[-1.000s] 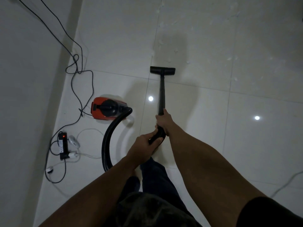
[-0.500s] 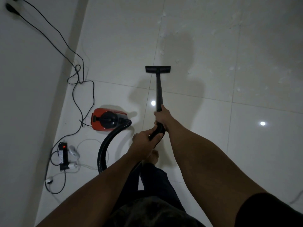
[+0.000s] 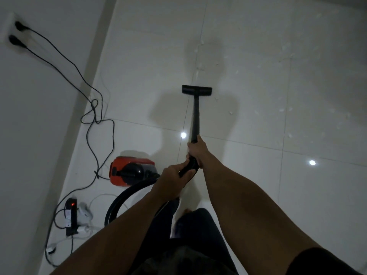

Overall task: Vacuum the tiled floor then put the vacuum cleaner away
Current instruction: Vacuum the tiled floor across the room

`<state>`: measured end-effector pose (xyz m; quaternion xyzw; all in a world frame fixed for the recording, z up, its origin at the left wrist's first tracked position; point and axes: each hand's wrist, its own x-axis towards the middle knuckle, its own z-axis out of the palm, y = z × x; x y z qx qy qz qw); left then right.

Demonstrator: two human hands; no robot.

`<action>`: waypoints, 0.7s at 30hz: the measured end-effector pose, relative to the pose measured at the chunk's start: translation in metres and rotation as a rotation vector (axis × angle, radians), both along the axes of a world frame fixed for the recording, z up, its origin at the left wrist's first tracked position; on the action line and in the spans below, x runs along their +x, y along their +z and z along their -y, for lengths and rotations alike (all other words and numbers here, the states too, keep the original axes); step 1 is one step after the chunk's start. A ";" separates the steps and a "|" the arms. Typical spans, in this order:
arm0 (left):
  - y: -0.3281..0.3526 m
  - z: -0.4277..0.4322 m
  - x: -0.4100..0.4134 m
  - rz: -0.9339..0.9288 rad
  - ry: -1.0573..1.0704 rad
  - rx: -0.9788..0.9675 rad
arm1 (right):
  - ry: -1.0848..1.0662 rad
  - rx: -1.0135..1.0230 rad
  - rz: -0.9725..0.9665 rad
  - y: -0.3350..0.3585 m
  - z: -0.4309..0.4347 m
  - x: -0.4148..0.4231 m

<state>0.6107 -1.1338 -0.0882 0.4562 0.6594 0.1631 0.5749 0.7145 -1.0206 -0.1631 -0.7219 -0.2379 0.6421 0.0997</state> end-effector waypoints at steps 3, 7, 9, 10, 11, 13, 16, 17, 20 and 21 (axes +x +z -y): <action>-0.002 -0.036 -0.017 0.001 -0.010 -0.001 | 0.007 0.007 0.010 0.000 -0.035 -0.015; -0.006 -0.082 -0.031 -0.038 -0.064 0.004 | 0.000 -0.008 0.015 -0.003 -0.078 -0.029; -0.007 -0.104 -0.036 -0.071 -0.096 0.013 | 0.001 -0.008 0.018 -0.004 -0.101 -0.032; -0.007 -0.116 -0.037 -0.077 -0.097 0.009 | 0.009 -0.007 0.021 -0.004 -0.112 -0.032; -0.008 -0.125 -0.037 -0.067 -0.086 0.002 | 0.020 -0.006 0.023 -0.005 -0.122 -0.033; -0.011 -0.150 -0.036 -0.039 -0.057 -0.011 | 0.041 0.003 0.028 -0.007 -0.146 -0.034; -0.015 -0.187 -0.036 -0.006 -0.014 -0.042 | 0.167 0.047 0.089 -0.011 -0.183 -0.031; -0.017 -0.201 -0.036 0.002 -0.004 -0.053 | 0.193 0.057 0.105 -0.014 -0.198 -0.030; -0.024 -0.249 -0.033 0.010 0.023 -0.059 | 0.277 0.042 0.146 -0.020 -0.249 -0.031; -0.026 -0.266 -0.033 0.014 0.036 -0.060 | 0.269 0.044 0.132 -0.021 -0.267 -0.032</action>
